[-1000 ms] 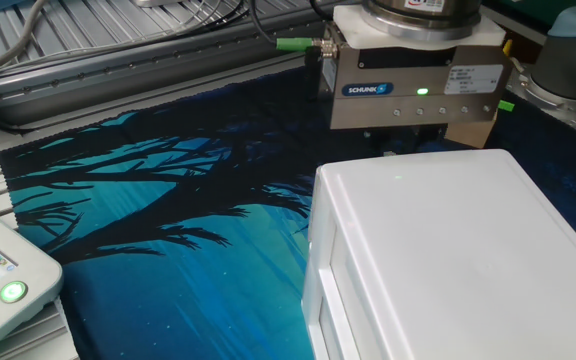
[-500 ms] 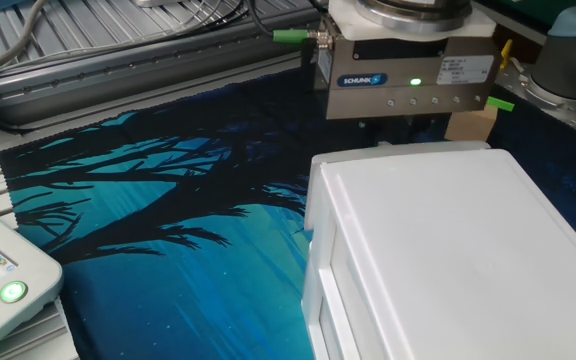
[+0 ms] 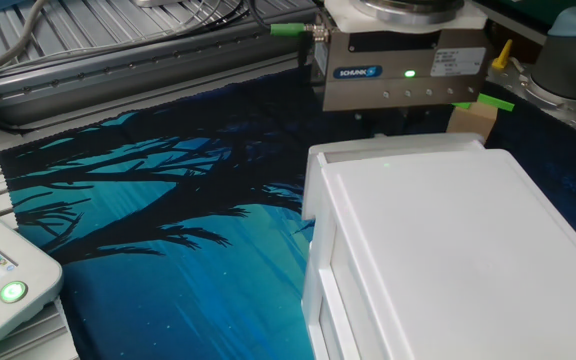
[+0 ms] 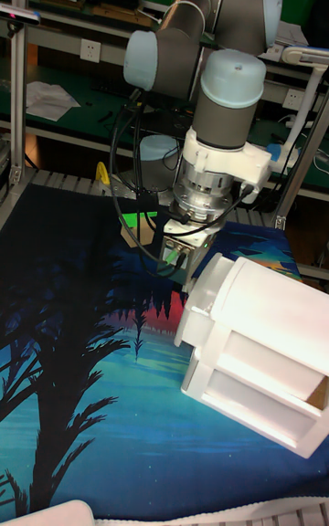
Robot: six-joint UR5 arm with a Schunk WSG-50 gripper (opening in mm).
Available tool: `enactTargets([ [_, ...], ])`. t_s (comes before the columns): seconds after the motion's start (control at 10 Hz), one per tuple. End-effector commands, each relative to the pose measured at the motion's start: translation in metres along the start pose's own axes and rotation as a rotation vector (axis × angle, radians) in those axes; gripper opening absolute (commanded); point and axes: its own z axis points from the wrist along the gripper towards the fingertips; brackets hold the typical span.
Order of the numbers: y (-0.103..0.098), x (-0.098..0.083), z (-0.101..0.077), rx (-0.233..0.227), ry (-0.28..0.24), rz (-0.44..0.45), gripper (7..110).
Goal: Grasp the handle and open the drawer
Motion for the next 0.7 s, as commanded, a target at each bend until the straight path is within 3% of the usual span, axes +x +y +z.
enactTargets([
  [0.0, 0.0, 0.011, 0.001, -0.005, -0.021, -0.006, 7],
  [0.6, -0.002, 0.026, -0.001, 0.001, -0.02, -0.018, 7],
])
